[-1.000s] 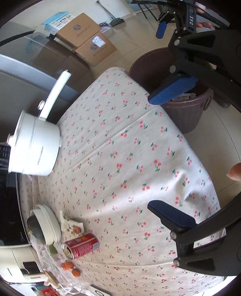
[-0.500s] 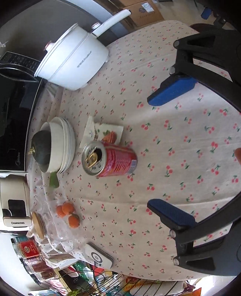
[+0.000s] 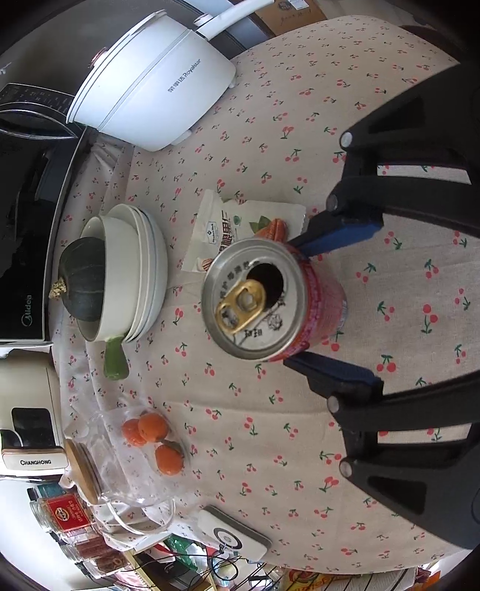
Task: Collect trash
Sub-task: 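Grasp the white pecan snack bag with the right gripper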
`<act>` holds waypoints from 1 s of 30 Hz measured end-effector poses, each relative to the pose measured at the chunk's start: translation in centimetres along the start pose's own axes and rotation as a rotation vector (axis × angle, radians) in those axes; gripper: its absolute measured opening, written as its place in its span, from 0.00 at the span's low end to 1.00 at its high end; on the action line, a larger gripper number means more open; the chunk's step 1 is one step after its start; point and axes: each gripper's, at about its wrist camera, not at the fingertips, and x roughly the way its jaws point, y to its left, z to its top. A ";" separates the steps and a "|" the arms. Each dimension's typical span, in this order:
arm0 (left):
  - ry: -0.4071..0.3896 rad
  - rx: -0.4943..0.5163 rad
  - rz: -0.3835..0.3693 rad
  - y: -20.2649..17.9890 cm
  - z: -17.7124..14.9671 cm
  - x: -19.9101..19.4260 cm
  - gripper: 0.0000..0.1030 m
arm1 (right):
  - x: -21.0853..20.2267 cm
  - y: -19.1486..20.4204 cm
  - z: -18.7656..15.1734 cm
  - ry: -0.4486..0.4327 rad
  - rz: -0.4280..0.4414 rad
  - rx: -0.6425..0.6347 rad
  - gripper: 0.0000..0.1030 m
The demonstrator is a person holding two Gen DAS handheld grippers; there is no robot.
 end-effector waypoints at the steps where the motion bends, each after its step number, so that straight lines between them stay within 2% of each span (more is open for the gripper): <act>1: -0.003 -0.002 0.002 0.3 0.1 -0.4 0.53 | -0.1 0.3 0.2 -0.009 -0.006 -0.006 0.96; 4: -0.004 -0.024 -0.012 1.8 0.2 -1.7 0.53 | -0.3 1.6 1.1 -0.046 -0.025 -0.023 0.96; 8: -0.003 -0.026 0.004 4.5 -0.4 -3.2 0.53 | -0.2 5.0 3.3 -0.115 -0.017 -0.053 0.96; 12: 0.025 -0.066 0.011 8.2 -2.3 -4.0 0.53 | 1.3 11.0 6.2 -0.194 -0.002 -0.106 0.96; 17: 0.030 -0.120 0.024 12.1 -3.3 -4.5 0.53 | 5.8 18.6 9.2 -0.209 0.034 -0.147 0.96; 23: 0.037 -0.126 0.016 14.0 -3.8 -4.7 0.53 | 10.9 25.1 11.4 -0.243 -0.016 -0.220 0.96; 27: 0.042 -0.126 0.006 14.2 -4.0 -4.6 0.53 | 13.8 27.8 12.4 -0.252 -0.085 -0.281 0.95; 30: 0.045 -0.110 0.011 14.0 -4.2 -4.4 0.53 | 15.2 28.4 13.2 -0.266 -0.116 -0.281 0.93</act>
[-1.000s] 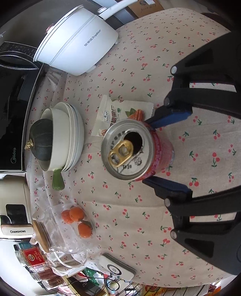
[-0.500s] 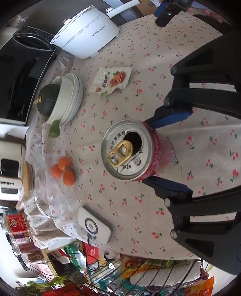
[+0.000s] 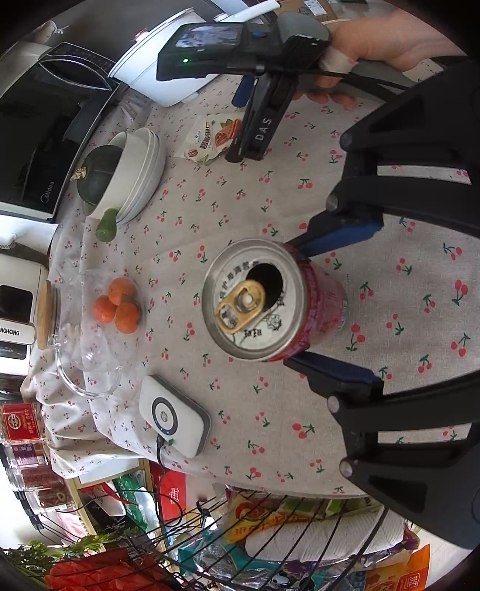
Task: Collect trash
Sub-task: 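Grasp the white pecan snack bag with the right gripper, then carry the red can and pecan bag over the bin and open both grippers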
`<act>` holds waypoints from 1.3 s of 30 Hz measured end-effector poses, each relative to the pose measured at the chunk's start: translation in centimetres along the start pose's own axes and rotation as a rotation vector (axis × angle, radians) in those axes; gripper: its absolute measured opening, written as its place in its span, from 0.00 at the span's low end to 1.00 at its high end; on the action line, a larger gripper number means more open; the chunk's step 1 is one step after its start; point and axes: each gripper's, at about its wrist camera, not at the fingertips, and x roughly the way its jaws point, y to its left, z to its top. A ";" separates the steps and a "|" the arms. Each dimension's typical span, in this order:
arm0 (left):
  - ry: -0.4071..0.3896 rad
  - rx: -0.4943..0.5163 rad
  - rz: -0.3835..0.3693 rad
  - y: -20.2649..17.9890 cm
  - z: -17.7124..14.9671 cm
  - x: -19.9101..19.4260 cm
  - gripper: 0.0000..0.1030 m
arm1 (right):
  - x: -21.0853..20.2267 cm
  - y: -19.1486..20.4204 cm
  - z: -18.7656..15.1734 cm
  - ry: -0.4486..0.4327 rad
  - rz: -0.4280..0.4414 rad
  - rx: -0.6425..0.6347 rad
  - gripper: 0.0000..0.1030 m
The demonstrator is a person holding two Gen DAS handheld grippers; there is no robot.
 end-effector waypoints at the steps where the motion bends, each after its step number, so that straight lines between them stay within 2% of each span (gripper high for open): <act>1: 0.000 0.005 0.001 -0.1 -0.1 0.1 0.53 | 0.4 0.0 0.1 0.000 -0.007 0.007 0.88; 3: -0.009 0.017 0.009 -0.2 -0.2 0.1 0.53 | 0.6 -0.1 0.3 -0.025 -0.026 0.014 0.79; 5: -0.012 0.026 -0.001 -0.4 -0.3 0.0 0.53 | 0.6 -0.2 0.5 -0.037 -0.039 -0.003 0.56; 8: -0.010 0.038 -0.011 -0.9 -0.5 -0.1 0.53 | 0.1 -0.6 0.7 -0.028 -0.009 -0.017 0.47; 15: -0.004 0.069 -0.044 -2.7 -1.4 -1.4 0.53 | -4.6 -3.3 -0.7 -0.062 0.053 -0.003 0.46; 20: -0.021 0.110 -0.062 -4.7 -2.3 -3.3 0.53 | -9.2 -6.2 -3.2 -0.079 0.061 -0.029 0.46; 30: -0.016 0.192 -0.151 -11.5 -5.4 -7.6 0.53 | -18.6 -14.1 -11.0 -0.078 0.087 -0.037 0.46; 39: -0.018 0.285 -0.235 -17.8 -8.8 -10.4 0.53 | -24.7 -21.2 -18.0 -0.059 0.085 0.021 0.47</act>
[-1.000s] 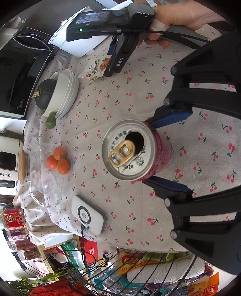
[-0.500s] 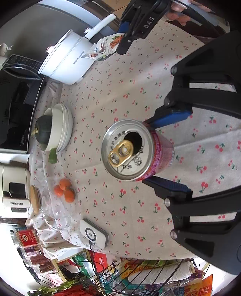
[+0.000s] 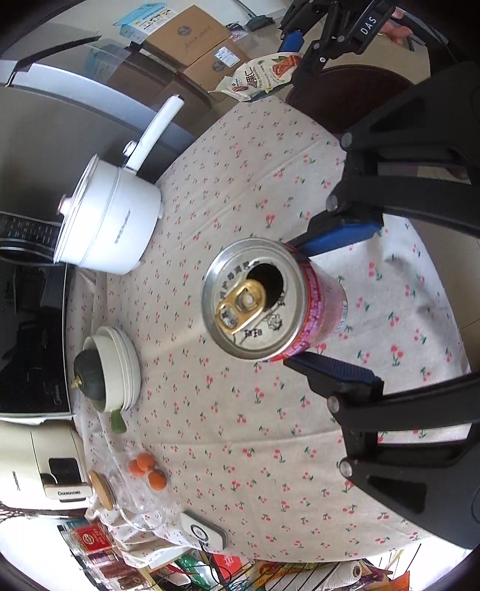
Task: Collect trash
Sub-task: 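Carry the red can and pecan bag over the bin and open both grippers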
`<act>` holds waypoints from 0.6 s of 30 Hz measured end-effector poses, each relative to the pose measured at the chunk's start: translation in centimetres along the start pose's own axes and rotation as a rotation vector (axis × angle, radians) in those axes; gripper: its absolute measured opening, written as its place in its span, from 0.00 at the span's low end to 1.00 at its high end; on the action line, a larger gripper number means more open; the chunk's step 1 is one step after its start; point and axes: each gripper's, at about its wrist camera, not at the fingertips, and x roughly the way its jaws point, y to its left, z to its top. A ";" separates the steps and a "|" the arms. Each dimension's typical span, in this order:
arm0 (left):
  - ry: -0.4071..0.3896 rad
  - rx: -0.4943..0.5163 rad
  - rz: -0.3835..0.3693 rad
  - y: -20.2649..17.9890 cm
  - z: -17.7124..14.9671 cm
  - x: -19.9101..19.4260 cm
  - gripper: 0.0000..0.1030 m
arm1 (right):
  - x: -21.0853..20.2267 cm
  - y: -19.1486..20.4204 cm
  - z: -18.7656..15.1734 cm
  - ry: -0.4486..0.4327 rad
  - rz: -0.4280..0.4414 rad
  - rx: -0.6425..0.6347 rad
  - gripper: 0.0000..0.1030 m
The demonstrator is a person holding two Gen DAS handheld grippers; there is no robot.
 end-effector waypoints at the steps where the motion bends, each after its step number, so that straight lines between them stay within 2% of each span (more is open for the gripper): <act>1: 0.004 0.010 -0.010 -0.7 -0.2 0.0 0.53 | -0.6 -0.7 -0.6 0.000 0.002 0.013 0.47; 5: 0.029 0.043 -0.067 -3.7 -0.9 0.3 0.53 | -2.5 -3.3 -2.6 0.001 -0.010 0.073 0.47; 10: 0.048 0.131 -0.123 -7.7 -1.7 0.8 0.53 | -4.3 -6.0 -4.8 -0.019 -0.018 0.152 0.47; 18: 0.125 0.275 -0.268 -15.6 -4.2 2.2 0.53 | -5.6 -11.5 -9.3 0.031 -0.085 0.236 0.47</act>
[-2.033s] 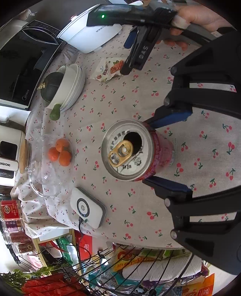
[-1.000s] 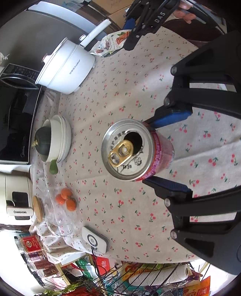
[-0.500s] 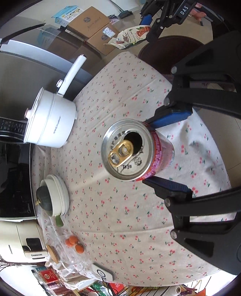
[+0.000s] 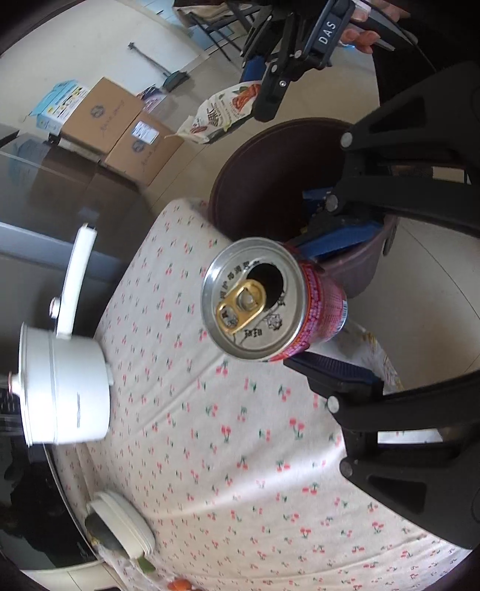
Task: Collect trash
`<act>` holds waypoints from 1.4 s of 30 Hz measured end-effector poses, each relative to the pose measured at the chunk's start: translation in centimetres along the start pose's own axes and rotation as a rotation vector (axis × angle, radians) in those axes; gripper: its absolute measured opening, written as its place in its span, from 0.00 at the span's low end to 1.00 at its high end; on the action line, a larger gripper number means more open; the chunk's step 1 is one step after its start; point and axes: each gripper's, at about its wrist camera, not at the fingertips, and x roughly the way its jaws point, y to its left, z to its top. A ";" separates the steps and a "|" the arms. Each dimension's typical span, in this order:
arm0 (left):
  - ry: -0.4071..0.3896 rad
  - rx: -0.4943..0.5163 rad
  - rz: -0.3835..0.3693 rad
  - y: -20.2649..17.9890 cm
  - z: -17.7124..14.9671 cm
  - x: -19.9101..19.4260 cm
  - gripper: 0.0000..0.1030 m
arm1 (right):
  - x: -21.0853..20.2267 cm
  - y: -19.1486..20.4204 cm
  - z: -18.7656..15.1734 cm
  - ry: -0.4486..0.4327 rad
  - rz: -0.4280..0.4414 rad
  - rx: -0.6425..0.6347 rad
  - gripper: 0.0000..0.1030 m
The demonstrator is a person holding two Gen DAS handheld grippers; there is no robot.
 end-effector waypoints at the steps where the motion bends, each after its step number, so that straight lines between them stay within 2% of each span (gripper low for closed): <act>1: 0.011 0.016 -0.021 -0.9 0.0 0.6 0.53 | 0.0 -0.8 -0.4 0.007 -0.009 0.014 0.47; 7: 0.040 0.074 -0.085 -4.5 0.0 3.0 0.54 | -0.2 -4.3 -2.1 0.041 -0.047 0.064 0.47; 9: 0.029 0.075 -0.092 -5.3 0.1 3.1 0.73 | -0.4 -4.9 -2.5 0.044 -0.058 0.071 0.47; 12: 0.016 0.072 -0.074 -5.4 0.3 2.9 0.96 | -0.5 -5.7 -3.0 0.056 -0.062 0.082 0.47; 16: 0.013 0.063 -0.053 -5.0 0.3 2.9 0.99 | -0.1 -5.9 -3.1 0.079 -0.062 0.087 0.47; 27: 0.003 0.037 0.010 -2.5 -0.4 1.2 0.99 | 0.4 -5.1 -3.0 0.105 -0.036 0.094 0.49; 28: 0.000 0.032 0.012 -2.2 -0.5 0.8 0.99 | 0.5 -5.1 -3.0 0.109 -0.031 0.105 0.51; 30: -0.014 0.025 0.032 -1.7 -0.7 0.1 0.99 | 0.4 -5.2 -2.9 0.104 -0.018 0.138 0.67; 31: -0.026 0.023 0.043 -1.5 -0.8 -0.4 0.99 | 0.3 -5.3 -2.9 0.093 -0.018 0.161 0.82; 32: -0.039 0.022 0.052 -1.3 -0.8 -0.8 0.99 | 0.0 -5.5 -2.8 0.078 -0.018 0.187 0.88; 36: -0.080 0.013 0.084 -0.7 -1.2 -2.9 0.99 | -0.9 -5.4 -2.5 0.037 0.011 0.247 0.95; 37: -0.091 0.011 0.088 -0.6 -1.3 -3.5 0.99 | -1.1 -5.2 -2.4 0.031 0.011 0.248 1.00; 40: -0.123 0.009 0.110 -0.5 -1.7 -5.1 0.99 | -1.8 -3.9 -2.3 0.015 0.022 0.220 1.00; 42: -0.144 0.006 0.120 -0.3 -1.9 -6.3 0.99 | -2.0 -2.7 -2.2 0.040 0.024 0.179 1.00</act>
